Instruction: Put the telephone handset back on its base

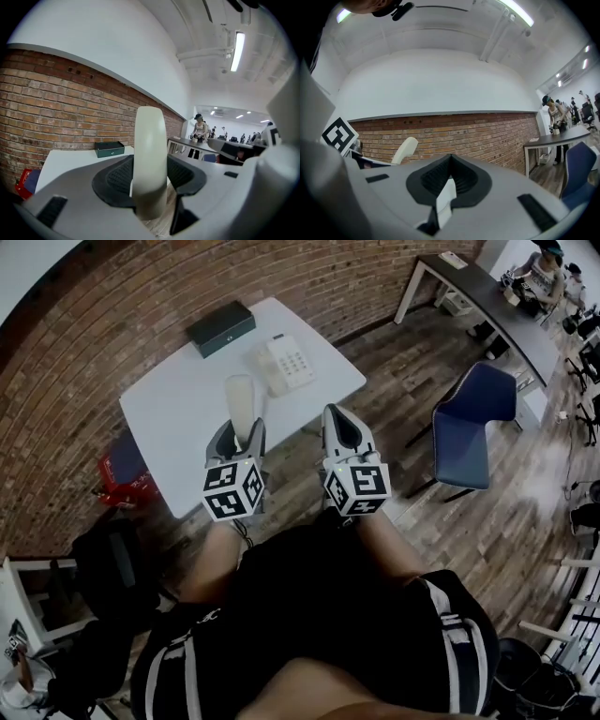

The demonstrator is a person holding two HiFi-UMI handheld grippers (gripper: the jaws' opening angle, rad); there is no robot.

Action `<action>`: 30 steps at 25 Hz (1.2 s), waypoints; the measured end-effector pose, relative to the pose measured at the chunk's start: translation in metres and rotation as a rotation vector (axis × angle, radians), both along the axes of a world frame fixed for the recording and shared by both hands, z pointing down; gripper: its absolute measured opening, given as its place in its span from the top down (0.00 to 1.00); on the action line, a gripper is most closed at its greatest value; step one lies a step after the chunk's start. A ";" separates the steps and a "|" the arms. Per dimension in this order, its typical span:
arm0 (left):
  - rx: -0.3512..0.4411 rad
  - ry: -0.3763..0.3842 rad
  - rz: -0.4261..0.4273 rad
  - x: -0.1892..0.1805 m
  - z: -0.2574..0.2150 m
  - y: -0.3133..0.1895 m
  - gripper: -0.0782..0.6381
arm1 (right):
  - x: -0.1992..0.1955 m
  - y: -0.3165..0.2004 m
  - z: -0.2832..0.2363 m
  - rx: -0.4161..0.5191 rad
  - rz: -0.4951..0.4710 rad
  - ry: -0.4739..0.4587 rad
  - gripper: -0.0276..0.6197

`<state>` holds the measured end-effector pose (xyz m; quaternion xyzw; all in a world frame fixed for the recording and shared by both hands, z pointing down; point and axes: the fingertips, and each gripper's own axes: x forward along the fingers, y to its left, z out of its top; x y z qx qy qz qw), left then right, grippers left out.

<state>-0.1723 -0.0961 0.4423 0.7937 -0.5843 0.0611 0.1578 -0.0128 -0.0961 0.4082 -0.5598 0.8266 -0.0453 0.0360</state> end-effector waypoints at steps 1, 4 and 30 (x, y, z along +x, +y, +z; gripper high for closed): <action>-0.008 -0.001 -0.005 0.004 0.001 -0.009 0.60 | 0.005 -0.010 0.001 -0.007 -0.003 -0.005 0.96; -0.033 -0.014 -0.017 0.019 0.005 -0.032 0.60 | 0.022 -0.037 0.005 -0.024 -0.014 -0.018 0.96; -0.246 0.045 -0.295 0.083 0.053 -0.169 0.60 | 0.089 -0.200 0.012 -0.080 -0.247 -0.017 0.96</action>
